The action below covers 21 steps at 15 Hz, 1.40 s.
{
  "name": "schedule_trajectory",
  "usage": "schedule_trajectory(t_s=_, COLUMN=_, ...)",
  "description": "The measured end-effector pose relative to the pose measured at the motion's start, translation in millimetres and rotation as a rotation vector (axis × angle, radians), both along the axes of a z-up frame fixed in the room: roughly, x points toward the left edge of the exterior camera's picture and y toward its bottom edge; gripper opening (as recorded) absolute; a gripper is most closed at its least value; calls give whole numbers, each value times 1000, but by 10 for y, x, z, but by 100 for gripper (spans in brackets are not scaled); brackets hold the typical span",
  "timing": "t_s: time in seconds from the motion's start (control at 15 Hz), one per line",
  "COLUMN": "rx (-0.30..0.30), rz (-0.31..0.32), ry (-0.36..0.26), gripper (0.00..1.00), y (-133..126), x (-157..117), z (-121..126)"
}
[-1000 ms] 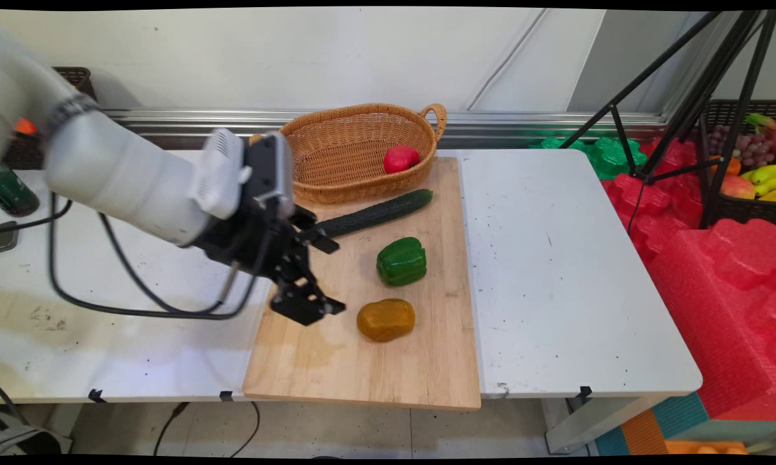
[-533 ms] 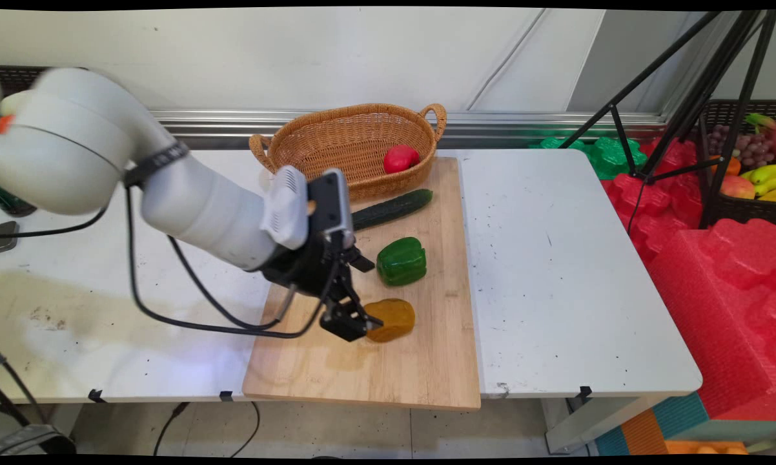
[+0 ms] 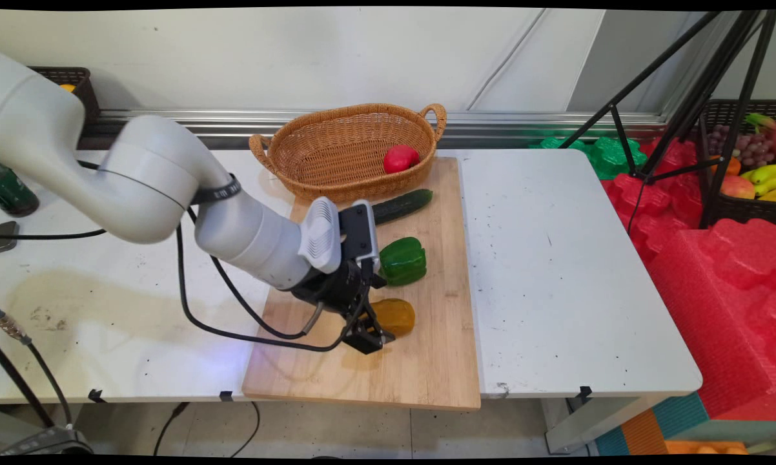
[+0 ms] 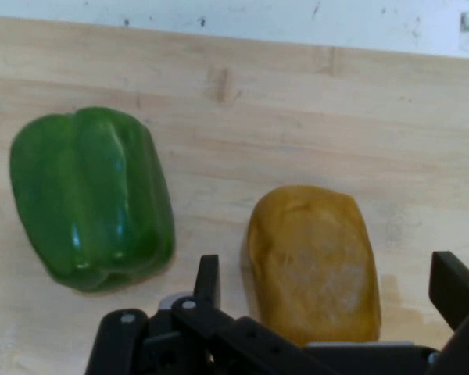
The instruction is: Pick up the potato from the cutting board, then place the picked object in the vegetable basket
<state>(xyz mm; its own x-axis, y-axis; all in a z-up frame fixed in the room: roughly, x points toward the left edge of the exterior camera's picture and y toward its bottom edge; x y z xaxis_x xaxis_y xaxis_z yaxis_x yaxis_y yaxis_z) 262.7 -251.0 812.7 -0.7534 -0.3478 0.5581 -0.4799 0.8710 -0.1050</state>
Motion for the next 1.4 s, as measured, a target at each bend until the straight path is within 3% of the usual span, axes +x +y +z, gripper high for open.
schedule_trajectory(t_s=0.4, rx=17, rz=-2, ry=-13, gripper=100, y=-27, x=-39, z=-178)
schedule_trajectory(t_s=0.47, rx=18, rz=-2, ry=-13, gripper=0, y=-26, x=-39, z=-190)
schedule_trajectory(t_s=1.0, rx=1, rz=16, ry=-47, gripper=0, y=12, x=44, z=-114)
schedule_trajectory(t_s=1.2, rx=-14, rz=27, ry=-65, gripper=0, y=28, x=105, z=38)
schedule_trajectory(t_s=1.4, rx=-46, rz=32, ry=-30, gripper=0, y=49, x=145, z=310)
